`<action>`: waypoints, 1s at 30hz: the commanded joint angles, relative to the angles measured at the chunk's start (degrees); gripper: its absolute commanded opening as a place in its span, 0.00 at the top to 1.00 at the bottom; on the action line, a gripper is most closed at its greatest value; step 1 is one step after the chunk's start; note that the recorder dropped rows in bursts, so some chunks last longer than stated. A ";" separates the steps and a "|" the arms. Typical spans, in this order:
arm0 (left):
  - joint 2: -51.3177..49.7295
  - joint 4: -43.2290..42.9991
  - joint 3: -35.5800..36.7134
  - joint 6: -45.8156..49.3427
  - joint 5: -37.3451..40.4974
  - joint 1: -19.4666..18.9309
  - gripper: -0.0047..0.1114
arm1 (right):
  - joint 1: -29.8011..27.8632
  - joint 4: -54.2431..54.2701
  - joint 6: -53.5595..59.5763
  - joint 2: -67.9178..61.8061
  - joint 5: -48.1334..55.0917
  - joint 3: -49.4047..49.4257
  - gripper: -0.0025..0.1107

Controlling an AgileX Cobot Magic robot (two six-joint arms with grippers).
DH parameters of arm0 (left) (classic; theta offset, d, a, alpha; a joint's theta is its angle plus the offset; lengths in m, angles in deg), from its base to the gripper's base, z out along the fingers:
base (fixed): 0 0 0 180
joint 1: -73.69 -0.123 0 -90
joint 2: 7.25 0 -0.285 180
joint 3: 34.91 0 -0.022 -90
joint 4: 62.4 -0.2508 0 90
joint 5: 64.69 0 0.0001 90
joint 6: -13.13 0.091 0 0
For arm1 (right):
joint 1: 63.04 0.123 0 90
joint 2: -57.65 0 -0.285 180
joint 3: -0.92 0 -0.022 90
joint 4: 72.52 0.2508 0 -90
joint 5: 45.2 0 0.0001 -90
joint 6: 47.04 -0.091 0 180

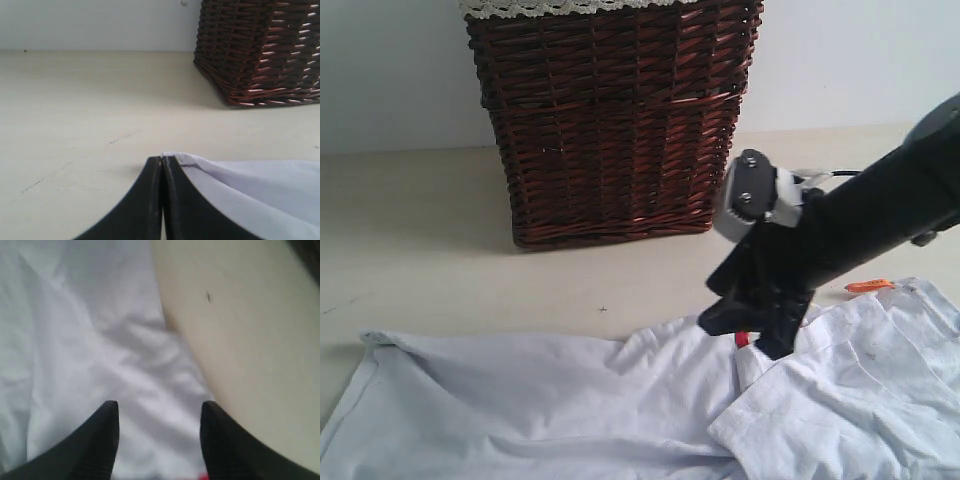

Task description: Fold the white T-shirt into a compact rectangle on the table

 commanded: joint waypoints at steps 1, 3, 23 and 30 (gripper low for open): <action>0.34 0.28 -0.04 -0.05 -0.48 0.37 0.95 | 10.14 14.61 5.85 -4.72 -8.39 -1.45 0.57; 0.34 0.28 -0.04 -0.05 -0.48 0.37 0.95 | 13.73 19.93 5.09 -8.78 -9.34 -4.03 0.65; 0.34 0.28 -0.04 -0.05 -0.48 0.37 0.95 | 25.12 17.42 -3.48 -28.68 -7.40 -30.51 0.79; 0.34 0.28 -0.04 -0.05 -0.48 0.37 0.95 | 25.12 17.42 -3.12 -30.40 -5.91 -32.38 0.79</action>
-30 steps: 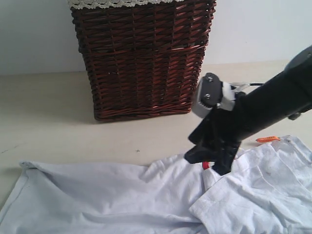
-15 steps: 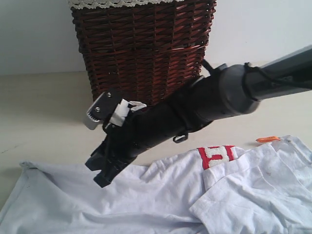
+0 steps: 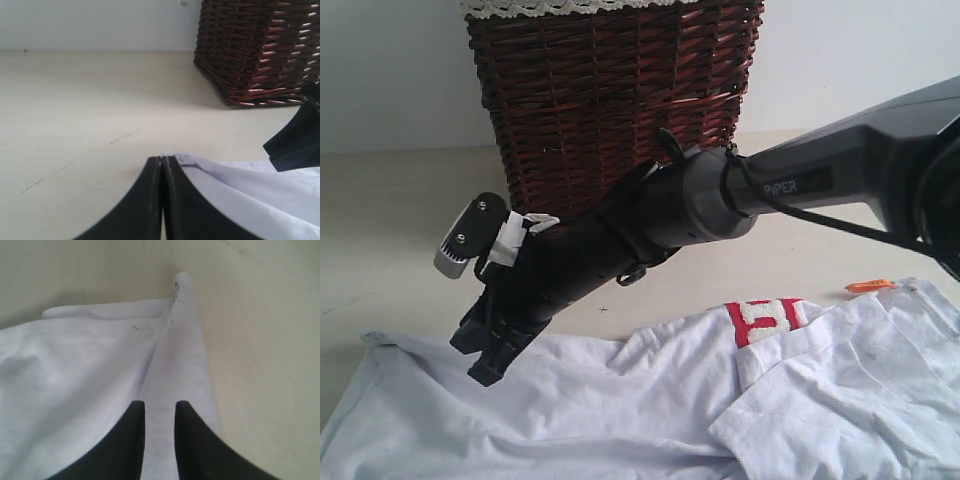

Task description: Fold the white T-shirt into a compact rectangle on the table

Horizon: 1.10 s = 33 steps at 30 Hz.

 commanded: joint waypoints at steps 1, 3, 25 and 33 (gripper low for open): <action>0.34 0.28 -0.04 -0.05 -0.48 0.37 0.95 | 0.09 -0.47 0.12 -1.13 0.90 -1.21 0.79; 0.34 0.28 -0.04 -0.05 -0.48 0.37 0.95 | 0.09 -1.30 0.12 -2.11 0.90 -1.21 0.79; 0.34 0.28 -0.04 -0.05 -0.48 0.37 0.95 | 0.09 -8.10 -0.98 -3.48 -1.83 -5.80 0.98; 0.34 0.28 -0.04 -0.05 -0.48 0.37 0.95 | 0.09 -8.27 -14.37 -3.48 -3.07 -9.17 0.93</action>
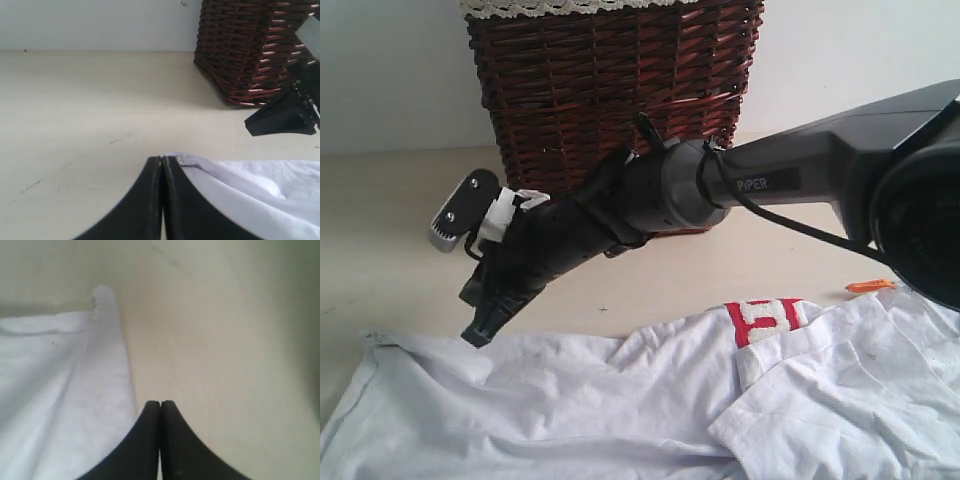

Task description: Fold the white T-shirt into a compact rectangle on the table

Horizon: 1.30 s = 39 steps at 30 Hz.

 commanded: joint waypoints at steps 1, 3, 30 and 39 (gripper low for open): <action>0.34 0.28 -0.04 -0.05 -0.48 0.37 0.95 | 0.09 -1.25 -4.94 0.05 8.43 -1.04 0.88; 0.34 0.28 -0.04 -0.05 -0.48 0.37 0.95 | 0.39 -4.93 -3.02 -0.09 13.85 -1.04 0.76; 0.34 0.28 -0.04 -0.05 -0.48 0.37 0.95 | 2.26 -12.30 -11.20 -0.42 2.78 -1.04 0.98; 0.34 0.28 -0.04 -0.05 -0.48 0.37 0.95 | -1.96 -14.34 -14.31 -0.52 -8.95 -1.04 0.96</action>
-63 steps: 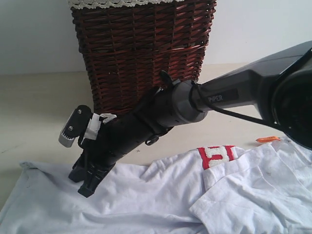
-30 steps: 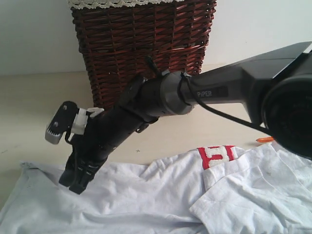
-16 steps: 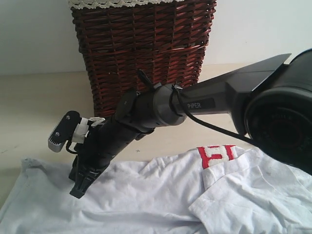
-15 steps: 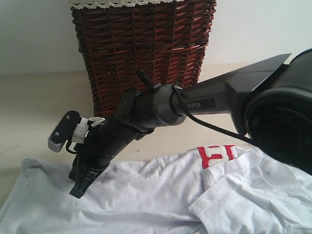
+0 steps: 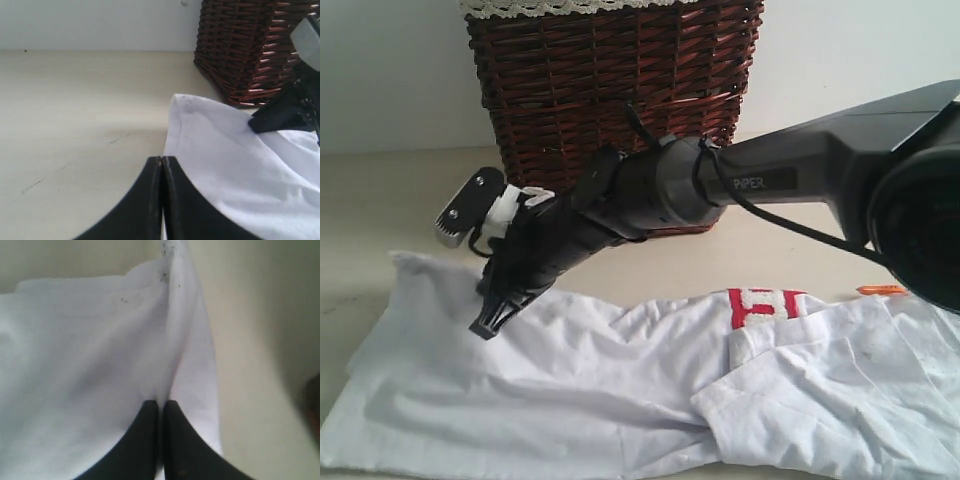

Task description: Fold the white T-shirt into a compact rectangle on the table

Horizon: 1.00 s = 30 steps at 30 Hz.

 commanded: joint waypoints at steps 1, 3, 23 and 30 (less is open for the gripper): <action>0.34 0.28 -0.04 -0.05 -0.48 0.37 0.95 | -1.92 -2.04 -0.59 -0.89 -4.45 -0.22 0.93; 0.34 0.28 -0.04 -0.05 -0.48 0.37 0.95 | -1.92 -4.40 -0.59 -1.54 -3.79 -0.22 0.82; 0.34 0.28 -0.04 -0.05 -0.48 0.37 0.95 | -1.28 -0.73 -4.77 -0.63 3.90 -0.22 0.83; 0.34 0.28 -0.04 -0.05 -0.48 0.37 0.95 | -0.55 -17.05 -26.99 -2.42 16.45 -0.22 0.98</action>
